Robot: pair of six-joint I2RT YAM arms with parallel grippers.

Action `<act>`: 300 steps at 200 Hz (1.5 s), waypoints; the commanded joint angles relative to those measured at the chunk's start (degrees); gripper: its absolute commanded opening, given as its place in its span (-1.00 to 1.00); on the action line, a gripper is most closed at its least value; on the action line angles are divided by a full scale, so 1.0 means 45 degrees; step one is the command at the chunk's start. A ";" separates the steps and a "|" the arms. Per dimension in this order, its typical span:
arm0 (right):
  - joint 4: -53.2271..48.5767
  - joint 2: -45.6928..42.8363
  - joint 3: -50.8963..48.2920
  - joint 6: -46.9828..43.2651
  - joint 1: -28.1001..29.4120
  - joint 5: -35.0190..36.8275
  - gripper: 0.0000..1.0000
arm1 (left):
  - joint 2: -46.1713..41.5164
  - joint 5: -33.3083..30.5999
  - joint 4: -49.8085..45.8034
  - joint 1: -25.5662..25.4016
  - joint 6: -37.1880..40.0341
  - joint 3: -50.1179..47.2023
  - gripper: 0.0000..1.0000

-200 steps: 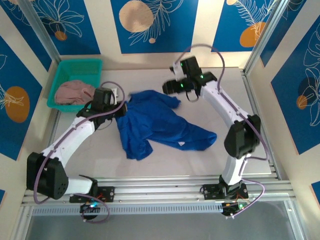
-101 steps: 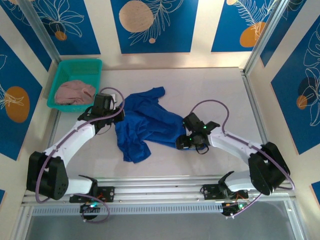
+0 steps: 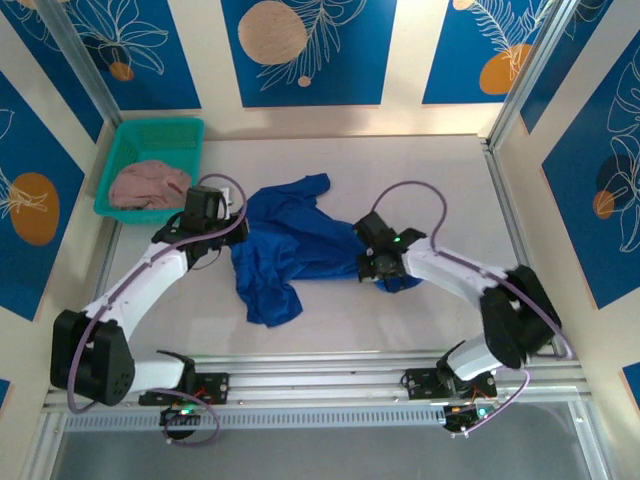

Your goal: Fold the inside-out t-shirt

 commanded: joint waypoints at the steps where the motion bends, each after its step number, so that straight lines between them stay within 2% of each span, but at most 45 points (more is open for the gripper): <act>1: -0.2050 -0.3154 0.2181 -0.1574 -0.1264 0.0307 -1.00 | -0.1337 0.1354 -0.0525 0.0068 -0.0302 0.1179 -1.00; 27: -0.2557 -0.4508 0.4696 -0.2350 -0.2893 -0.1516 -1.00 | -0.2345 0.1441 -0.0808 0.0081 -0.0545 0.2257 -1.00; 76: -0.3140 -0.4111 0.8225 -0.3763 -0.3484 -0.1527 -1.00 | -0.2816 -0.0477 -0.1924 0.0100 0.0345 0.3925 -1.00; 105: -0.3049 -0.3595 0.8330 -0.3954 -0.3746 -0.1822 -1.00 | -0.2609 -0.1238 -0.2476 0.0085 0.0739 0.3659 -1.00; 128: -0.1806 -0.2100 0.7115 -0.3506 -0.4321 -0.3220 -1.00 | -0.1395 -0.2340 -0.1731 0.0102 0.0910 0.2776 -1.00; 141: -0.1155 -0.0590 0.6919 -0.3207 -0.4526 -0.3940 -1.00 | 0.0135 -0.2973 -0.0982 0.0085 0.1216 0.2643 -0.57; 159: -0.0771 0.1957 0.7442 -0.3014 -0.4542 -0.3943 -1.00 | 0.2576 -0.3407 -0.1238 0.0124 0.1730 0.3635 -0.12; 171: -0.0514 0.3025 0.7652 -0.2943 -0.4560 -0.3943 -1.00 | 0.3042 -0.3096 -0.1408 0.0029 0.1759 0.3739 0.16; 189: -0.0243 0.3860 0.7529 -0.2948 -0.4573 -0.4111 -1.00 | 0.1818 -0.2915 -0.0657 -0.1151 0.1750 0.2321 0.52; 207: -0.0185 0.4375 0.7227 -0.3023 -0.4634 -0.4140 -0.99 | 0.0809 -0.2808 -0.0025 -0.3243 0.1592 0.0909 0.69; 221: -0.0114 0.4608 0.6969 -0.3013 -0.4778 -0.4143 -0.99 | 0.1005 -0.2354 0.0549 -0.4795 0.1252 0.0303 0.71; 237: 0.0097 0.4625 0.6624 -0.2978 -0.4966 -0.4268 -0.97 | 0.2004 -0.2769 0.1123 -0.6485 0.1339 0.0028 0.70; 254: 0.0169 0.4610 0.6497 -0.2987 -0.5166 -0.4492 -0.95 | 0.3426 -0.3273 0.1066 -0.7683 0.1894 0.0558 0.68; 273: 0.0120 0.4617 0.6442 -0.3039 -0.5294 -0.4548 -0.94 | 0.4884 -0.3854 0.0914 -0.8503 0.2700 0.1474 0.64; 300: 0.0312 0.4464 0.6139 -0.2997 -0.5463 -0.4827 -0.94 | 0.6664 -0.4763 0.0860 -0.8607 0.3465 0.2751 0.58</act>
